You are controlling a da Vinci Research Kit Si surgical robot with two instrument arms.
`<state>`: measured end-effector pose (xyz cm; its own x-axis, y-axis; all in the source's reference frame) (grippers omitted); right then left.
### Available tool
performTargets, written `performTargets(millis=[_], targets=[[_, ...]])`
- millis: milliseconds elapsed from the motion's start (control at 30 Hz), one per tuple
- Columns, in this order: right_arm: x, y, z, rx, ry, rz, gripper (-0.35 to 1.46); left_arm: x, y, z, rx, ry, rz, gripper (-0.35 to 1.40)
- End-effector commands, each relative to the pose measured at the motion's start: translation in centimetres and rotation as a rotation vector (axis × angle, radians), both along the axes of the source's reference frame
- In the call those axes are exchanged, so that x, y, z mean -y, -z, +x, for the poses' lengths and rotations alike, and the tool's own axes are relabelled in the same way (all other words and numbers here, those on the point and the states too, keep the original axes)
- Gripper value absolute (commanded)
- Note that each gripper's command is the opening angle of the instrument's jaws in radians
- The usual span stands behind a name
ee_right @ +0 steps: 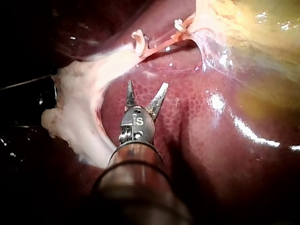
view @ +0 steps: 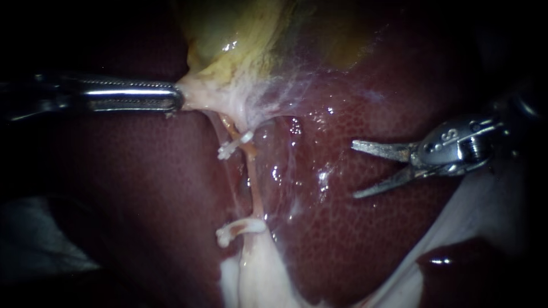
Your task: Go back from the cut left tube
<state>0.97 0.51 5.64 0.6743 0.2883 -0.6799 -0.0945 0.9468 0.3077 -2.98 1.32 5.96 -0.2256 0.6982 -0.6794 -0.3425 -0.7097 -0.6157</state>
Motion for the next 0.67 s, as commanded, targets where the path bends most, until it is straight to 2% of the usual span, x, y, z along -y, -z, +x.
performTargets(millis=[33,100,267,567,667], targets=[[0.0,-0.01,0.0,-0.003,0.001,0.003,1.45,0.01,-0.04,-0.02,-0.003,0.002,-0.004,-0.35],[0.0,-0.02,0.0,-0.003,0.001,0.003,1.45,0.03,-0.14,-0.07,-0.006,0.005,-0.015,-0.35],[0.0,-0.03,0.0,-0.002,0.0,0.003,1.45,0.09,-0.31,-0.15,-0.006,-0.002,0.005,-0.35],[0.0,-0.04,0.0,-0.002,0.0,0.003,1.45,0.11,-0.3,-0.19,-0.006,-0.006,0.007,-0.35],[0.0,-0.04,0.02,-0.018,0.014,0.018,1.45,0.1,-0.27,-0.17,-0.005,-0.007,0.008,-0.35]])
